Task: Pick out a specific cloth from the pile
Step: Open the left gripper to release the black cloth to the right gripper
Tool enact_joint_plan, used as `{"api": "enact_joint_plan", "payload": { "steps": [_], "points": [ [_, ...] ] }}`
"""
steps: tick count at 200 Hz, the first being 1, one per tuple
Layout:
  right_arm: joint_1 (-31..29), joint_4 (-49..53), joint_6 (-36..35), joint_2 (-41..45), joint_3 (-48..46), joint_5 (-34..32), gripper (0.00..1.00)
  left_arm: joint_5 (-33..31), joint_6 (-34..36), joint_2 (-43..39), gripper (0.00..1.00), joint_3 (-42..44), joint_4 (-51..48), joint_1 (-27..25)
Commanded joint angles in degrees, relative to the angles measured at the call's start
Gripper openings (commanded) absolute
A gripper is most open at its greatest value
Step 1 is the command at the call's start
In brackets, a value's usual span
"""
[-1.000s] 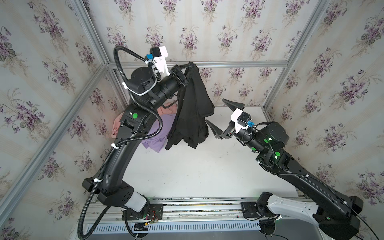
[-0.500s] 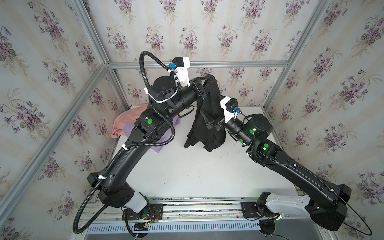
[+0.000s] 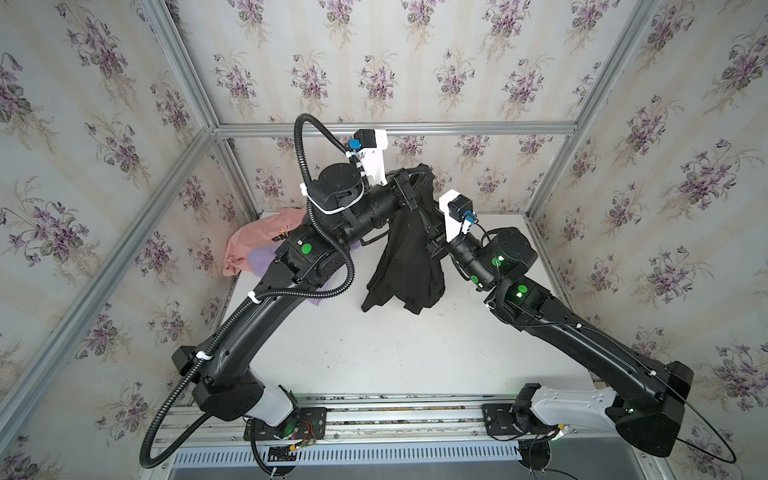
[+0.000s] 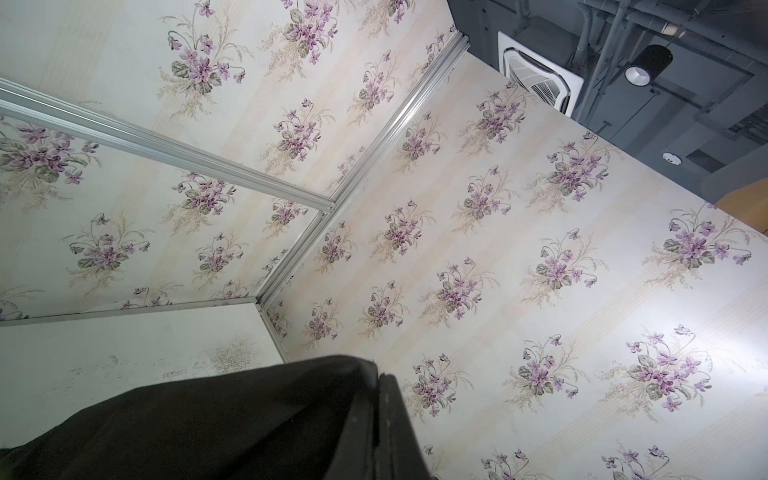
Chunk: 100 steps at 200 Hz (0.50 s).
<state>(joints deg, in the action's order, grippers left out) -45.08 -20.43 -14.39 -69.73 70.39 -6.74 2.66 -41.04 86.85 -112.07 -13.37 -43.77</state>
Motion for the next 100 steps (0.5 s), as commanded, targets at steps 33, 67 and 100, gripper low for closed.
{"api": "enact_joint_plan", "payload": {
  "steps": [33, 67, 100],
  "points": [
    [0.0, -2.1, 2.0, 0.2, 0.9, -0.1, 0.00, -0.2, 1.0, -0.7, 0.09, 0.1, 3.6, -0.1],
    [0.2, 0.6, 2.0, 0.5, 2.4, 0.9, 0.00, -0.3, 2.3, -1.2, 0.34, 0.8, 3.8, -0.1],
    [1.4, 2.2, 2.5, 0.9, 2.2, 1.7, 0.00, -2.3, 5.2, -3.1, 0.56, 2.2, 4.5, 0.1]
  ]
}}
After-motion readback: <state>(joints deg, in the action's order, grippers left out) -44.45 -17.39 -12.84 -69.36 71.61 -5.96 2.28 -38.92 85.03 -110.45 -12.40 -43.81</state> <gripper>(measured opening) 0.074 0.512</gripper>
